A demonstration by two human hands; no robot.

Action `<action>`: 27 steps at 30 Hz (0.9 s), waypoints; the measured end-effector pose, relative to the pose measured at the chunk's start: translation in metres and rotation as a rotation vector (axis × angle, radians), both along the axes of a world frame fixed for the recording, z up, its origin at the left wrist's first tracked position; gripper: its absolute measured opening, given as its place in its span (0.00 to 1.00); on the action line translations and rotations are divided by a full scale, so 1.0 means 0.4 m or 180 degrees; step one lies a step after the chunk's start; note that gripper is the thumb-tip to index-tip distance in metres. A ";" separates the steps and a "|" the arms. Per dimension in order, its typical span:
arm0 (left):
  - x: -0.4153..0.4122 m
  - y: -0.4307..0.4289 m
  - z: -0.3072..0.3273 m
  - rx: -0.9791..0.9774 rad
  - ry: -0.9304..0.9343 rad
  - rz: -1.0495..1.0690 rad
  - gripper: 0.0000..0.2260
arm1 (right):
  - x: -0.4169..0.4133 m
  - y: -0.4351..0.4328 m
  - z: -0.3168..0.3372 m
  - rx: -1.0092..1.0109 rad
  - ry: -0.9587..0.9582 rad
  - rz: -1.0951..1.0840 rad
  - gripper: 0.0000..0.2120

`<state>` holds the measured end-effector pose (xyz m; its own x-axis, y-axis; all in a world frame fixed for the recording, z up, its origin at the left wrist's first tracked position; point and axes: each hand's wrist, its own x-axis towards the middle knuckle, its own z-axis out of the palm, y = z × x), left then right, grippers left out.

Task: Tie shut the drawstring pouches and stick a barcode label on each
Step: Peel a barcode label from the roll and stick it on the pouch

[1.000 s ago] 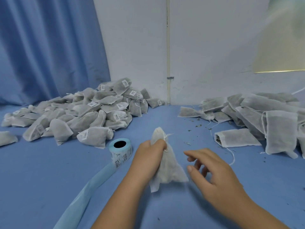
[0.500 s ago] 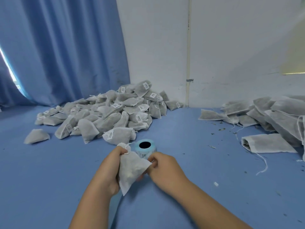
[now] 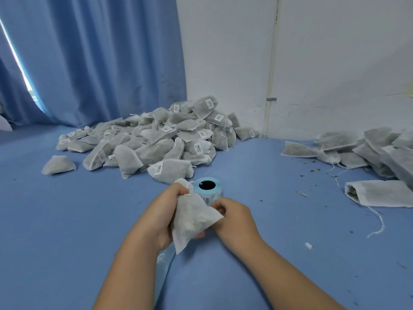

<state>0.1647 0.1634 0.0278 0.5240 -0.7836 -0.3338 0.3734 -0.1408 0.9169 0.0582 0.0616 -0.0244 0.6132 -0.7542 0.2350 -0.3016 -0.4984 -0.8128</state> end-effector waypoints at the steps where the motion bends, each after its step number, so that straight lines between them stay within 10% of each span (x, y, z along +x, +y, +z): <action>1: 0.001 -0.001 -0.001 -0.0001 -0.0034 0.0014 0.14 | -0.001 0.000 0.001 0.0010 -0.0003 0.0015 0.07; 27: 0.001 -0.002 -0.009 -0.0062 -0.0159 0.0131 0.11 | -0.002 0.010 0.011 -0.0093 -0.0010 0.0066 0.12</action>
